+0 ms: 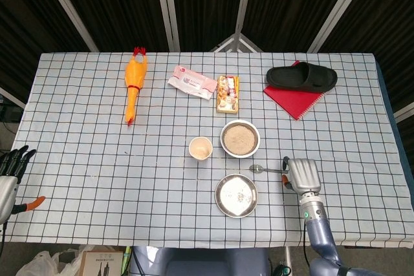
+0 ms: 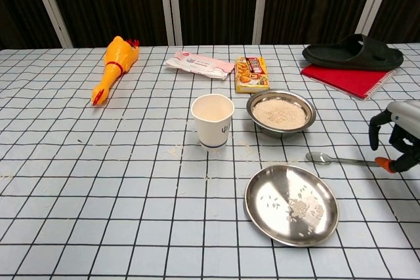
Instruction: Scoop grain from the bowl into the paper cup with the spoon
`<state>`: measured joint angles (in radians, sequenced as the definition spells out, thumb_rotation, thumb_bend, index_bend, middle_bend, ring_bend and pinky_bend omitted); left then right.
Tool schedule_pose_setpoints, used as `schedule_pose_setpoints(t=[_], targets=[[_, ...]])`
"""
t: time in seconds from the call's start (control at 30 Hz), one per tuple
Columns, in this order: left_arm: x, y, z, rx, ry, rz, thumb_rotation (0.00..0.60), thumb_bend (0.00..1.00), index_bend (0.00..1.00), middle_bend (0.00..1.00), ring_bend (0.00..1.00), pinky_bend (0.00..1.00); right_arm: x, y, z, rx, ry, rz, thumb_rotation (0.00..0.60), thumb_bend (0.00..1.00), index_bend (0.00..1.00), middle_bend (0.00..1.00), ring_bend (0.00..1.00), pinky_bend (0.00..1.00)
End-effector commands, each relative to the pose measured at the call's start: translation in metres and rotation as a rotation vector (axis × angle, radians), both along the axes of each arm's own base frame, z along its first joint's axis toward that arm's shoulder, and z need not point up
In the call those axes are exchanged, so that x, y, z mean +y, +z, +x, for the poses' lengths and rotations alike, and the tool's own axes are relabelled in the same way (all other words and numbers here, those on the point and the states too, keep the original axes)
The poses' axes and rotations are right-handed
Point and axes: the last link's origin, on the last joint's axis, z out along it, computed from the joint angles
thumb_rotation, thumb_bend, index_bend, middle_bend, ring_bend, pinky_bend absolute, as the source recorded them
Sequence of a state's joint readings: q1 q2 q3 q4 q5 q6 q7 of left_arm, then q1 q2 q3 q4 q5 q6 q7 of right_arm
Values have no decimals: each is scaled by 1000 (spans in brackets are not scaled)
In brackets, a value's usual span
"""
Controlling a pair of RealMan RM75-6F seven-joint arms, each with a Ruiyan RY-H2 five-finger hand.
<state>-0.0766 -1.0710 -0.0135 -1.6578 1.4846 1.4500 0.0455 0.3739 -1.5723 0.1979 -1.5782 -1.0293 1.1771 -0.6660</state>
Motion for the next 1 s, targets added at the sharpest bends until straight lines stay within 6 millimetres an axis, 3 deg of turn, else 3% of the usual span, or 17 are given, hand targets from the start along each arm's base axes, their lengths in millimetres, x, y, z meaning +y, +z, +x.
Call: schedule_pose_setpoints(t=[0.03, 1.0], targets=[[0, 0, 0, -1, 2, 0, 600, 0, 0, 0, 0, 0, -2, -6, 0, 4, -9, 7, 600, 415, 530, 925, 1000, 1000], [1, 0, -1, -5, 17, -2, 600, 0, 0, 0, 0, 0, -13, -20, -13, -5, -90, -3, 600, 414, 530, 925, 1000, 1000]])
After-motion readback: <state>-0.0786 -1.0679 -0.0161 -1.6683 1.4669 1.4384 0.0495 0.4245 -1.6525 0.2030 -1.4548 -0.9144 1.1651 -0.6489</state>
